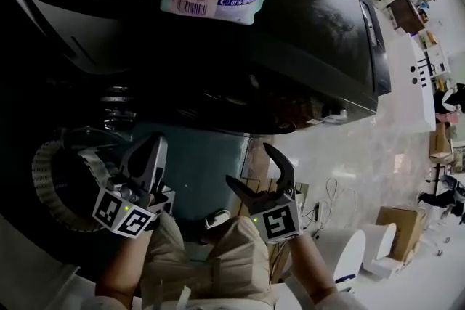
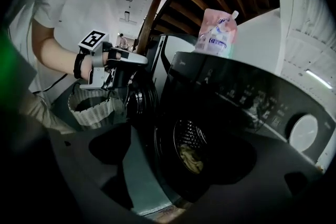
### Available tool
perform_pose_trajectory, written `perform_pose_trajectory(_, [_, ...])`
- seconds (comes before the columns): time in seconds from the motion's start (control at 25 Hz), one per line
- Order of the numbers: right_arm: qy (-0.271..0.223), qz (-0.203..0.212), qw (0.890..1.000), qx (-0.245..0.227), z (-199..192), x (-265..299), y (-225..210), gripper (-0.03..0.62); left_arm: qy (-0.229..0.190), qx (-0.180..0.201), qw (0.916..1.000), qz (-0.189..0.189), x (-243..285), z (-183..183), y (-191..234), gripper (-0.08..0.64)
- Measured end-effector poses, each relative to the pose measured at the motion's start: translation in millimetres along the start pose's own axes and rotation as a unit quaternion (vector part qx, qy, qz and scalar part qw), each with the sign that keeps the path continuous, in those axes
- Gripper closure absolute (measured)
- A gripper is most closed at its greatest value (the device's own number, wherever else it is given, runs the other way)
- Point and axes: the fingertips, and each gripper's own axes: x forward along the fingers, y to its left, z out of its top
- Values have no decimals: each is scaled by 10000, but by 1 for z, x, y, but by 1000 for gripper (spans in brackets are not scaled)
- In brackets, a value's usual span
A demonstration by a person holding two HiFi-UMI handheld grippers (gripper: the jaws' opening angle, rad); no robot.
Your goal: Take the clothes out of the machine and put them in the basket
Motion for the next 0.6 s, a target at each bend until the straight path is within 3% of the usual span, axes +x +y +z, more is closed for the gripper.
perform_pose_trajectory(0.2, [26, 46, 9997, -235, -58, 56, 11, 144, -163, 45, 9998, 95, -8, -53, 53, 546])
perform_pose_trajectory(0.36, [45, 43, 9984, -566, -96, 105, 13, 144, -303, -42, 9995, -37, -5, -97, 86, 546])
perform_pose_trajectory(0.6, [-374, -85, 9952, -902, -133, 171, -1, 144, -431, 68, 9986, -293, 17, -164, 124, 546])
